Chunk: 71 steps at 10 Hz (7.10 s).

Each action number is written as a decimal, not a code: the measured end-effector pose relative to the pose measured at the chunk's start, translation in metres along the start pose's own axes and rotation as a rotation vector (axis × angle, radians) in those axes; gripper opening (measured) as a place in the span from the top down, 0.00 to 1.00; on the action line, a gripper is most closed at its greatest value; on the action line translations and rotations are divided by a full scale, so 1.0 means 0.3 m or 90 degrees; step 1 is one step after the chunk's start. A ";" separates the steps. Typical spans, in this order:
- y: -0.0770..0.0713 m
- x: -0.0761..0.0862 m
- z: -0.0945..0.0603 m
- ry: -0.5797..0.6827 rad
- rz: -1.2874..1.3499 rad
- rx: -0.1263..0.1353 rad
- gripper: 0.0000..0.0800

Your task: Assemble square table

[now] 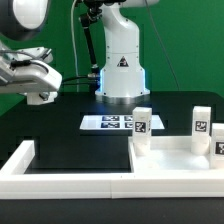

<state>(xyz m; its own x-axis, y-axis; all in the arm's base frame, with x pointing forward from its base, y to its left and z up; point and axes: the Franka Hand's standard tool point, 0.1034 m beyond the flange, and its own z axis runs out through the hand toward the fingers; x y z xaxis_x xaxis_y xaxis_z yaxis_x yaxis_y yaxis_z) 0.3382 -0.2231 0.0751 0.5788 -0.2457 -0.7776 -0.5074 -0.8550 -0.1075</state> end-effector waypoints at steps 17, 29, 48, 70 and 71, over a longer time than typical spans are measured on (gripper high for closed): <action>-0.546 0.065 -0.364 0.788 -0.090 -0.100 0.64; -0.948 0.122 -0.438 0.847 -0.162 -0.120 0.64; -1.164 0.217 -0.307 0.872 -0.134 -0.030 0.64; -1.124 0.341 -0.251 0.923 -0.153 -0.072 0.27; -1.124 0.341 -0.251 0.923 -0.153 -0.072 0.27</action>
Offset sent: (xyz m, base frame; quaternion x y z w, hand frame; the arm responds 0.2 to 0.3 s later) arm 0.0238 0.0004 -0.0258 -0.0301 0.2373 -0.0314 0.9705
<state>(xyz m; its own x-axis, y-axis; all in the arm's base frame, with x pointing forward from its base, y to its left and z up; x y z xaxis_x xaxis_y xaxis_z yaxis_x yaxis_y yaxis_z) 0.6165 0.0056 0.0785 0.7941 -0.2703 0.5443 -0.2972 -0.9540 -0.0402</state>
